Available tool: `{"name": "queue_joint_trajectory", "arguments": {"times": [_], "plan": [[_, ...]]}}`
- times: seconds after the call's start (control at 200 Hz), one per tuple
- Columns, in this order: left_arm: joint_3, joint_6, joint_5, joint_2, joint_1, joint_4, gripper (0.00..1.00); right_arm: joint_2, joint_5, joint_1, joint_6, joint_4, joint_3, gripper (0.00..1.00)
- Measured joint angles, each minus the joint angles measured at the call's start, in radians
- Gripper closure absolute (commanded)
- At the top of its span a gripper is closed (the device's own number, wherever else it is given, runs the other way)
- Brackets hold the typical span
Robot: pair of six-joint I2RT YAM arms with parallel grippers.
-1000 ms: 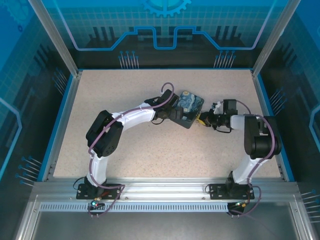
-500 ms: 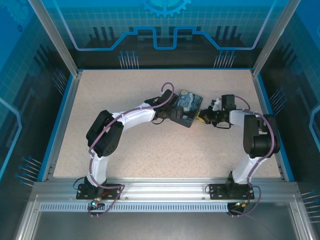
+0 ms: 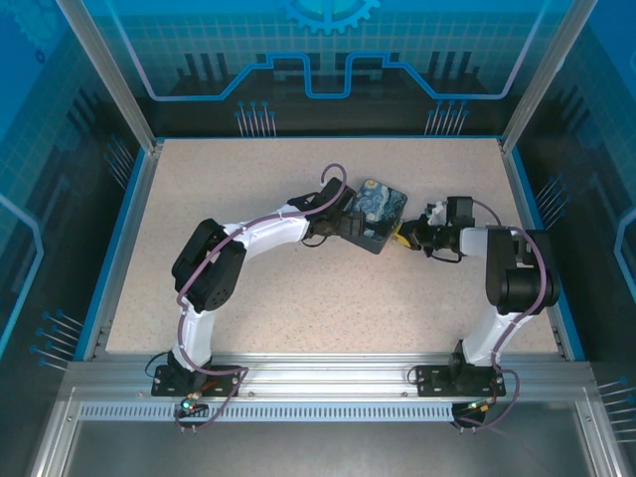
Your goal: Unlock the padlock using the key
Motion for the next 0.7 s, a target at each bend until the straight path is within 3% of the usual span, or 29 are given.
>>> {"name": "queue_joint_trajectory", "arguments": {"times": [0.435,0.695], "plan": [[0.015,0.006,0.0,0.007,0.001,-0.011,0.01,-0.024,0.055,-0.005,-0.026,-0.081,0.0,1.0],[0.03,0.027,0.0,0.012,0.01,-0.026,0.01,0.0,0.136,0.035,-0.128,-0.256,0.13,1.0]]}}
